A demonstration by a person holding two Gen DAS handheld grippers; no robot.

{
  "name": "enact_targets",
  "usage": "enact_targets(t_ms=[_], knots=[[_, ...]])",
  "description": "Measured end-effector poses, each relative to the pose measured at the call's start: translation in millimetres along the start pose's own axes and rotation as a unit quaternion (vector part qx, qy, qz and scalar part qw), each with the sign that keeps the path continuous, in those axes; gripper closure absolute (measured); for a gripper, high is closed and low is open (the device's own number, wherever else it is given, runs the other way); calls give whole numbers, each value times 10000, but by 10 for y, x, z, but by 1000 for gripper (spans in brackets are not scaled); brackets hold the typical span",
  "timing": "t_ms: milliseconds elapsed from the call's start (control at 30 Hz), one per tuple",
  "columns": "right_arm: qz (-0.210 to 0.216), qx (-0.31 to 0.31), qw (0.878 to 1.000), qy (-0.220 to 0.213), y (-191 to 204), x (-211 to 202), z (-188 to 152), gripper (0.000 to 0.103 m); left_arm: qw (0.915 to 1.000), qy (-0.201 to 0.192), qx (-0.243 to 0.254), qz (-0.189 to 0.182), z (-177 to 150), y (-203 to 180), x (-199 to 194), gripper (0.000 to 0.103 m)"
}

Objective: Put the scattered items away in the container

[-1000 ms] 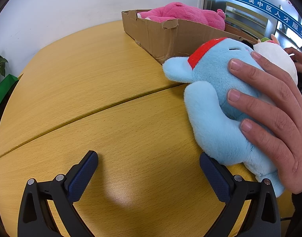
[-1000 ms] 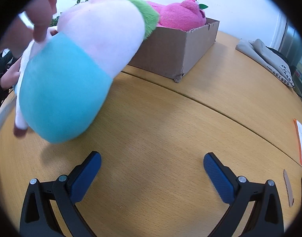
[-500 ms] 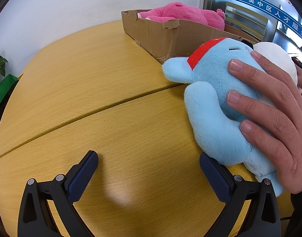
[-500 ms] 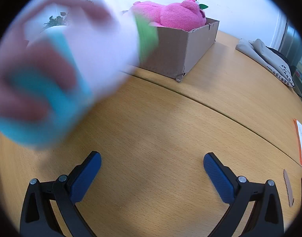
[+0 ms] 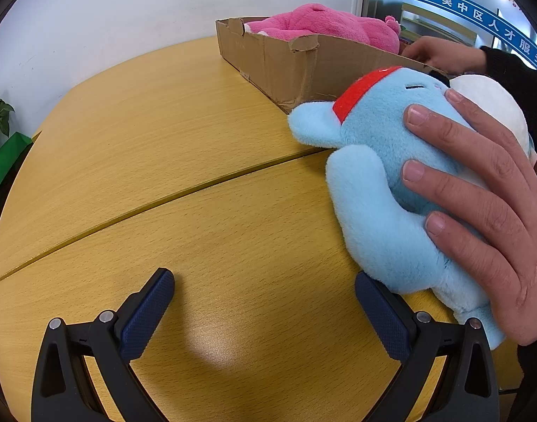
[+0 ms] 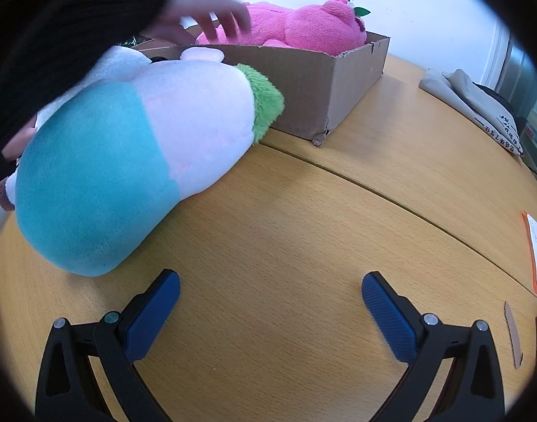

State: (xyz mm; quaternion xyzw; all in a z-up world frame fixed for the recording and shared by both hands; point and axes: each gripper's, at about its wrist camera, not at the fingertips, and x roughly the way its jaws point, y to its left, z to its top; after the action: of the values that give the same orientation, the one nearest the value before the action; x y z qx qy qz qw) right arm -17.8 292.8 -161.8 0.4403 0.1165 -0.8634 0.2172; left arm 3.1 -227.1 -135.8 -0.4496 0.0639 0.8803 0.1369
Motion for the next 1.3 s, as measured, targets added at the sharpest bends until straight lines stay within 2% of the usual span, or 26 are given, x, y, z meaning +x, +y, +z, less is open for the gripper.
enact_targets(t_ms=[1300], knots=[[9, -9, 10000, 2, -36, 24, 26, 0, 10000, -4, 3, 5, -44, -15, -51, 0]])
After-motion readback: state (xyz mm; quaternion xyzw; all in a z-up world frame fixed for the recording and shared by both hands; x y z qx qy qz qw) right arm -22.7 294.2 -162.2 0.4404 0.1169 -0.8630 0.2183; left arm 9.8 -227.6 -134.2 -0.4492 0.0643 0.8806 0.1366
